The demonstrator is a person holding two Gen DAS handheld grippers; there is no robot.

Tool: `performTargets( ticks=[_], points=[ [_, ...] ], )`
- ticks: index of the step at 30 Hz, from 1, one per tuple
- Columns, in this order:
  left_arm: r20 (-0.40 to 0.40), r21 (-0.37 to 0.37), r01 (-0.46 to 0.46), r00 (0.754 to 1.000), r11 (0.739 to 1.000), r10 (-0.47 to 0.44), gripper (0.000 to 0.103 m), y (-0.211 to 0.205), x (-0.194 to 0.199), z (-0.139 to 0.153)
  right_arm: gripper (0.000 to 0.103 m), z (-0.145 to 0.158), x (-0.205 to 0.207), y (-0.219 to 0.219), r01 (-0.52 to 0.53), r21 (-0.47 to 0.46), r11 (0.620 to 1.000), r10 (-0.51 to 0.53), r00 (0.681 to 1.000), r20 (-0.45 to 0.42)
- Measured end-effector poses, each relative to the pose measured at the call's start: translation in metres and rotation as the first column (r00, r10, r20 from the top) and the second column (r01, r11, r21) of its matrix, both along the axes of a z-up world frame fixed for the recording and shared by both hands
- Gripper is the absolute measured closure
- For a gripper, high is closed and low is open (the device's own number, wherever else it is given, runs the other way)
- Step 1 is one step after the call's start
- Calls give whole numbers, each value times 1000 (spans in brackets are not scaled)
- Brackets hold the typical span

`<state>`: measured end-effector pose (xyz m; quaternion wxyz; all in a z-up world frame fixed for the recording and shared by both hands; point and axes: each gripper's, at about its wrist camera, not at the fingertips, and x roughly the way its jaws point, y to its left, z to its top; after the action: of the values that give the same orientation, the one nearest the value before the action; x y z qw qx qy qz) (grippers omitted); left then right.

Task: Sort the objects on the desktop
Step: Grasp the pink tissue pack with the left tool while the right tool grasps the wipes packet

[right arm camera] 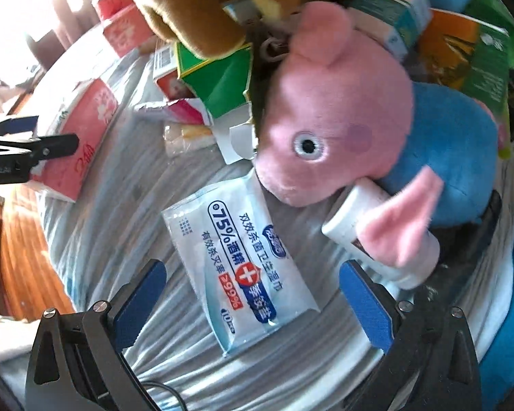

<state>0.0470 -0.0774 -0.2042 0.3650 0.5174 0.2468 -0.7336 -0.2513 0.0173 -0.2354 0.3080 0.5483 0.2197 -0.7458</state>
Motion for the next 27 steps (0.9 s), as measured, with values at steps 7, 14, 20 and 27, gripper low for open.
performTargets(
  ticks=[7,14,20,27],
  points=[
    [-39,-73,19,999,997,-22,9,-9,-10,29,69,5,8,-2,19,4,1000,-18,1000,-20],
    [-91,-132,71,992,989,-83,9,-9,-32,61,89,31,18,13,62,-58,996,-63,998,-24],
    [-18,-68,98,995,993,-99,9,1,-28,41,16,16,34,1,-4,10,1000,4,1000,0],
    [40,-9,94,995,996,-94,9,10,-22,17,16,-1,37,-14,-61,100,993,64,998,-20]
  ],
)
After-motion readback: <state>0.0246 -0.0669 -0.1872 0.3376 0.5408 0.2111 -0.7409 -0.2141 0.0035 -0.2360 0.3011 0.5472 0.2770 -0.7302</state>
